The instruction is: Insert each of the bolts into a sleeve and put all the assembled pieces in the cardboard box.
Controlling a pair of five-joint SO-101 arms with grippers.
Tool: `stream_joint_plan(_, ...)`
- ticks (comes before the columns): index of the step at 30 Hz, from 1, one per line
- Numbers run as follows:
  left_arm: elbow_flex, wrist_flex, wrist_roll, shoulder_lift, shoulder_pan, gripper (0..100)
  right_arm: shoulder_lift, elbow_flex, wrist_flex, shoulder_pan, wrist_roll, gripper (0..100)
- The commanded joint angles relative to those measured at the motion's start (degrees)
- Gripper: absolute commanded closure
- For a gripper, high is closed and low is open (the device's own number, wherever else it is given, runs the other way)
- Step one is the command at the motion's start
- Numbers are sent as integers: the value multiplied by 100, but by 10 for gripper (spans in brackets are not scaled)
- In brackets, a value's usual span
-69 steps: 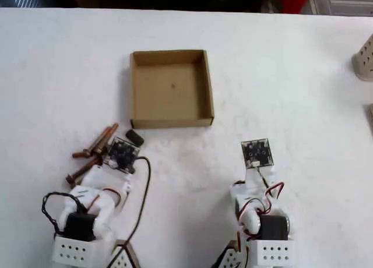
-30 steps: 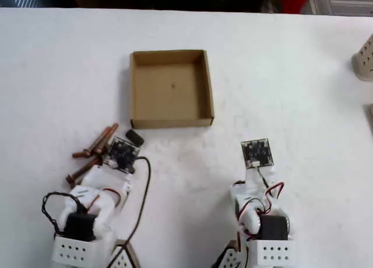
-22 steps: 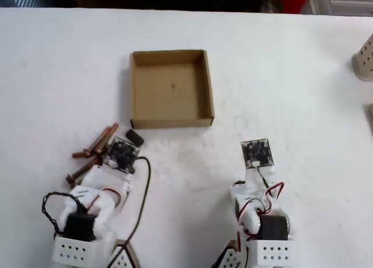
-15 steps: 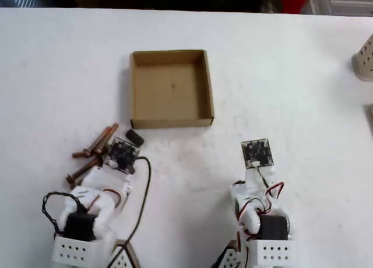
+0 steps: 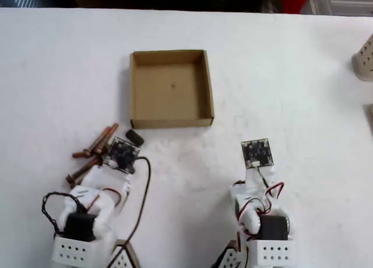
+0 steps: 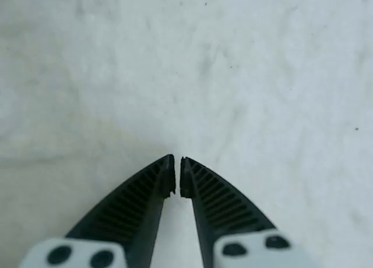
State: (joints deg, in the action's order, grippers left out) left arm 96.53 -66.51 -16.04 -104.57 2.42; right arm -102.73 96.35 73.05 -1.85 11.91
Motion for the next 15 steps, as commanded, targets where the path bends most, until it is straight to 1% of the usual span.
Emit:
stream_joint_plan(1,-334,615,-62,-40,-57,976,-48,53,-31,22,62,978)
stream_joint_plan(5,-343,993,-70,-40,-66,976,-57,53,-31,31,62,978)
stream_joint_plan(9,-422,1178,-79,-40,-532,976,-57,-132,-75,48,62,978)
stream_joint_plan(12,-782,1196,-220,-40,-1147,971,-57,-343,-75,549,62,977)
stream_joint_plan(14,-1064,1213,-308,-40,-1569,932,-57,-378,-84,963,62,977)
stream_joint_plan(15,-1187,1213,-220,-40,-1763,901,-57,-378,-101,1051,70,977)
